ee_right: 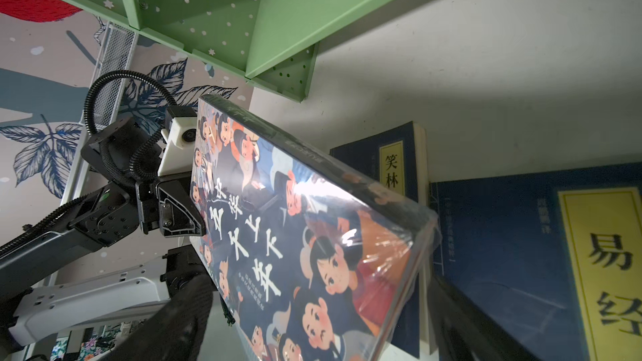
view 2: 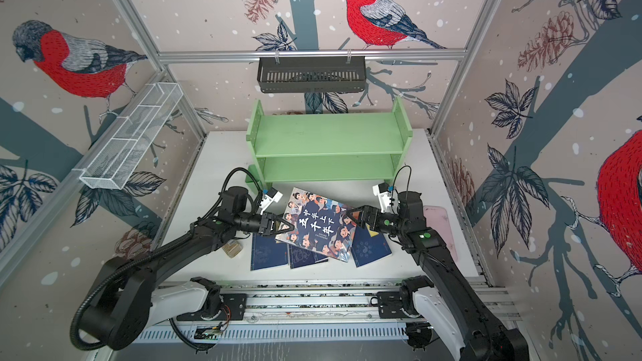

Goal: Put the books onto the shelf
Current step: 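Lift the illustrated book off the blue books with both grippers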

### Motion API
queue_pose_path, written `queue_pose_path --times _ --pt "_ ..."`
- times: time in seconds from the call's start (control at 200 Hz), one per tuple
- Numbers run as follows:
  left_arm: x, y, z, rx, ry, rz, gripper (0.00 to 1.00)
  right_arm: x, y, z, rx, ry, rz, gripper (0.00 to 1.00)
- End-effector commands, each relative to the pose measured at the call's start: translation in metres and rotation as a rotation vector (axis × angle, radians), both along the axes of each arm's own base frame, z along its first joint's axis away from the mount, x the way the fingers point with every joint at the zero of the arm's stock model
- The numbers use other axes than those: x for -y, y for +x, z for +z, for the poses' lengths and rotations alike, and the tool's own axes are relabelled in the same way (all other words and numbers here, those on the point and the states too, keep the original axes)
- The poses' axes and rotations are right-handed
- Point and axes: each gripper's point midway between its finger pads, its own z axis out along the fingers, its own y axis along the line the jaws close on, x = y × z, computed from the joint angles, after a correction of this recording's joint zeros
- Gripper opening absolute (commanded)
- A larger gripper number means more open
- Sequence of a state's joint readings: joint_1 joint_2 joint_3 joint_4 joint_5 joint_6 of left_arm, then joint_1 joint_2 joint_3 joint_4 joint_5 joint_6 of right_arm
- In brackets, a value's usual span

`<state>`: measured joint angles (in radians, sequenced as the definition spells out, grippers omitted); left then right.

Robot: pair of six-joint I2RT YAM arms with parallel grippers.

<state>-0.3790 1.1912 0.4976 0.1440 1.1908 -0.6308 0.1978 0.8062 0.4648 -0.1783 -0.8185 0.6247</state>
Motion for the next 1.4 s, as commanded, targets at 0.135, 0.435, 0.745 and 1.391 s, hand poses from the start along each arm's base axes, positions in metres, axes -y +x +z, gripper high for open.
queue_pose_path --times 0.135,0.435,0.745,1.391 --pt "-0.003 -0.011 0.043 0.14 -0.142 -0.111 0.0 -0.003 -0.017 0.005 0.01 0.084 0.068 0.98" --pt "-0.006 0.001 0.065 0.145 -0.182 -0.075 0.0 -0.007 -0.031 0.013 0.02 0.204 0.085 0.99" --pt "-0.007 0.01 0.072 0.152 -0.193 -0.047 0.0 -0.013 -0.037 0.013 0.027 0.297 0.079 0.96" --pt "-0.012 0.024 0.077 0.133 -0.214 0.019 0.0 -0.037 -0.037 0.042 0.083 0.434 0.075 0.78"
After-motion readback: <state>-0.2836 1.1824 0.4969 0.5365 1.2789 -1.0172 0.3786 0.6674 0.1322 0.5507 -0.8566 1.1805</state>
